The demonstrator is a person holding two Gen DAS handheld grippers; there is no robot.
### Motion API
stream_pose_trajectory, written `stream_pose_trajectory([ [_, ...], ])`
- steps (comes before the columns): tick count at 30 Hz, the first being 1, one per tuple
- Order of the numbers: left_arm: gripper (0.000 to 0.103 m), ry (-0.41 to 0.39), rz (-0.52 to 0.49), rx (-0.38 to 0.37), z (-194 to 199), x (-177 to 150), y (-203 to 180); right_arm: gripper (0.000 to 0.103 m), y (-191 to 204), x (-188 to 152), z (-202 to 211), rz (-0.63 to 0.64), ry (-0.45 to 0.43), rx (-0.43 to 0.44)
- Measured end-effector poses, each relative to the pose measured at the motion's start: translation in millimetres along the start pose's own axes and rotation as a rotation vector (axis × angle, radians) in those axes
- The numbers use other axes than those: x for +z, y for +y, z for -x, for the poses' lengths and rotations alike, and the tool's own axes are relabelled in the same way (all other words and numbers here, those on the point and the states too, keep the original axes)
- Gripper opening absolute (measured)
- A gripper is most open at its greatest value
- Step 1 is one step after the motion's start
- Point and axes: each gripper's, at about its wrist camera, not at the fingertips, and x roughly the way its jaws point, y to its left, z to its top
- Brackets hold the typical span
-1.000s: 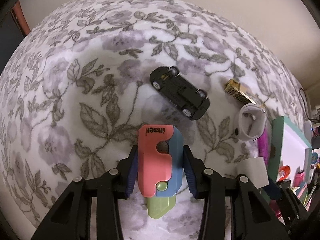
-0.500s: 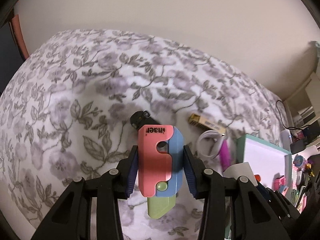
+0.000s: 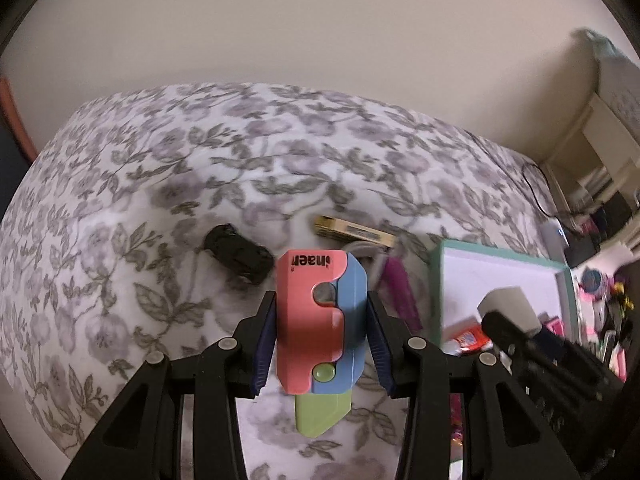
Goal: Organize rigid objects
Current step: 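Carry the toy knife and white charger into the tray and open both tools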
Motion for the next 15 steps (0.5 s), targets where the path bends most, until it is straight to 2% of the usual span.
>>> stream_pose_trajectory([
  [7, 0.044, -0.001, -0.053, -0.063, -1, -4, -43, 0.047, -60, 0, -3, -0.131, 0.034, -0.054],
  [11, 0.044, -0.006, -0.069, -0.111, -2, -4, -70, 0.047, -92, -2, 0, -0.207, 0.034, -0.082],
  [15, 0.044, -0.012, -0.108, -0.129, -3, -4, -94, 0.047, -116, -2, 4, -0.258, 0.025, -0.102],
])
